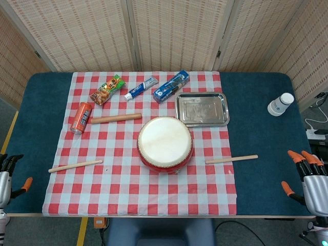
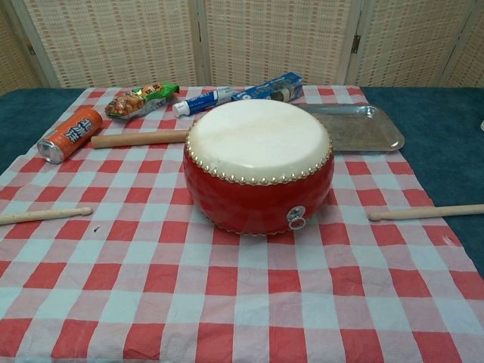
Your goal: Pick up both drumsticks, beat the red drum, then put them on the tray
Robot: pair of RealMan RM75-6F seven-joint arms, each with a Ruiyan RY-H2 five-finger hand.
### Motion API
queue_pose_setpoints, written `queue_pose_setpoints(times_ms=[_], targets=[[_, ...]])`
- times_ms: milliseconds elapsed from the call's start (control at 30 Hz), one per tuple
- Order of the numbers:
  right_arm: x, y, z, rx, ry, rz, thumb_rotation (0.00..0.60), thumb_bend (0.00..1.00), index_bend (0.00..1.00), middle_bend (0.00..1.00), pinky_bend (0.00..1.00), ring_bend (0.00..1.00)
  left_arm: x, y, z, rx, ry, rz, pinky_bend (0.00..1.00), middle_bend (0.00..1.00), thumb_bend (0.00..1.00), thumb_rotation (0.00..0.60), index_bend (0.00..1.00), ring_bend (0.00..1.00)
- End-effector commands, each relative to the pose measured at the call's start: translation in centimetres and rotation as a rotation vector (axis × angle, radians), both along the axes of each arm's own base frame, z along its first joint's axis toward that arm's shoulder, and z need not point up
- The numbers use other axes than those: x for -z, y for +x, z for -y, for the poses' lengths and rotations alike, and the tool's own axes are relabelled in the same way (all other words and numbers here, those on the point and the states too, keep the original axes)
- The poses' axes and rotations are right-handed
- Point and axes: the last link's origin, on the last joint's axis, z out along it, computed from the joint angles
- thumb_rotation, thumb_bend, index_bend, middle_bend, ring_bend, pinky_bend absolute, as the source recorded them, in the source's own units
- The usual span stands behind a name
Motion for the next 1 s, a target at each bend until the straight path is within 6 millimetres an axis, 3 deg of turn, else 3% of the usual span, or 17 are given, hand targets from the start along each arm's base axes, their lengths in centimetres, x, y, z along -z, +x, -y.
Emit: queue_pose_setpoints(times_ms=[33,300,500,800,1000], targets=[[0.0,0.1,0.4,-0.004,0.006,0.010,0.600,0.19,0.14,0.18,0.16,0.02,0.1,-0.1,0.0,-0.009,-0.003,0.003,0.12,0.19,0.30,0.600,0.21,0.07],[-0.2,0.2,0.6,-0.012,0.021,0.024,0.600,0.19,0.14,0.18,0.16,0.02,0.7,0.2,-0.6,0.018,-0.028,-0.003,0.12,0.19,0.30,0.600,0.23,0.07],[-0.5,0.2,1.2,-0.036,0.007,0.011,0.600,0.19,0.14,0.18,0.16,0.02,2.3,2.2,-3.1,0.108,-0.136,0.003,0.13,0.23,0.34,0.600,0.33,0.10],[-0.2,0.5,2.1,-0.058,0.030,0.021,0.600,0.19,0.14,0.18,0.16,0.02,7.4,5.3,-8.1,0.145,-0.272,0.010,0.13,0.24,0.36,0.600,0.39,0.11],[-0.2,0.3,2.1,-0.047,0.040,0.033,0.600,0.19,0.14,0.18,0.16,0.02,11.0,5.7,-9.9,0.094,-0.330,-0.002,0.10,0.17,0.36,0.600,0.39,0.00]])
